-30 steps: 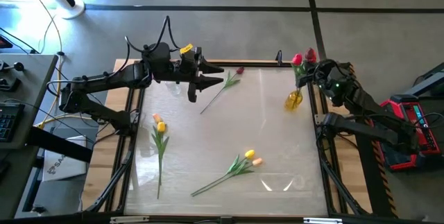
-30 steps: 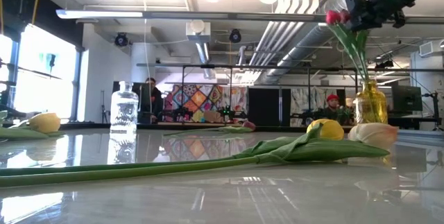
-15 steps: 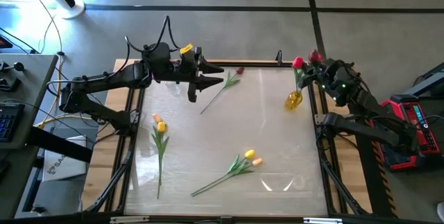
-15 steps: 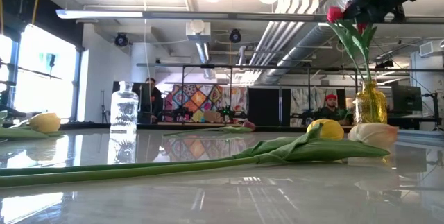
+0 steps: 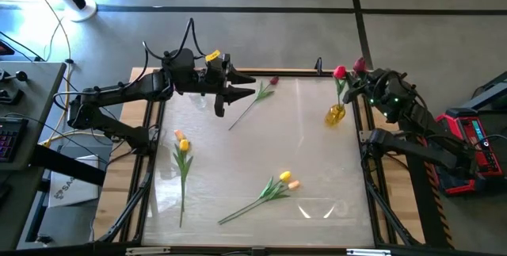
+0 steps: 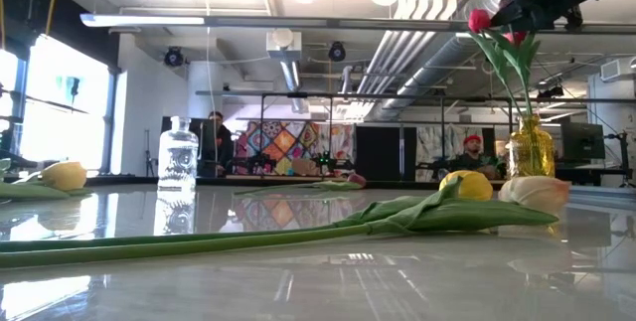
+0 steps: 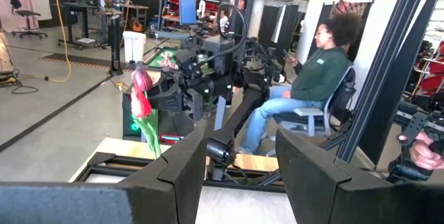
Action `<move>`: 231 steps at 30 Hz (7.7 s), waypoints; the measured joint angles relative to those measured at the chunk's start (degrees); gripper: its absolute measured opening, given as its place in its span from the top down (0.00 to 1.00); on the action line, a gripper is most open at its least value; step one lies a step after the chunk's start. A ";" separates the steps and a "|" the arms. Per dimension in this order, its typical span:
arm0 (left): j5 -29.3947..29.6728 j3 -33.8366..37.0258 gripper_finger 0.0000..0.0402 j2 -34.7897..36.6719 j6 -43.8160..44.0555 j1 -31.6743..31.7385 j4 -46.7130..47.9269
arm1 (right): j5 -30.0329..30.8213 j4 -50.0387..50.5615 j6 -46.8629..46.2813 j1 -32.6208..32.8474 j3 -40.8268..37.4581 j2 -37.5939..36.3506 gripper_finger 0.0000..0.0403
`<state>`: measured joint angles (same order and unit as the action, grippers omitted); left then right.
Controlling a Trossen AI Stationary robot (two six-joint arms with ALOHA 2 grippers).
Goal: Sort flowers into vase by color
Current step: Put the dark red tulip into the yellow vase
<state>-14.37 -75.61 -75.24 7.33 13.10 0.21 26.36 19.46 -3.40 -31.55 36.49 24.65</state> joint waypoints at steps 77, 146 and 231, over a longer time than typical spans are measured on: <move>0.01 0.00 0.59 0.04 4.07 -0.02 -1.73 | -5.86 16.37 -14.72 -0.02 8.72 -0.29 0.58; 13.52 -0.13 0.59 -41.34 16.63 13.14 25.99 | -8.94 17.70 -14.48 0.00 8.76 -0.29 0.58; 11.45 0.04 1.00 -19.61 10.26 4.41 2.89 | -12.15 27.45 -17.34 -0.02 20.81 -0.27 0.42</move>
<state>-2.92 -75.57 -94.85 17.59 17.51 3.10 14.21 46.91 -20.74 -31.57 57.30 24.38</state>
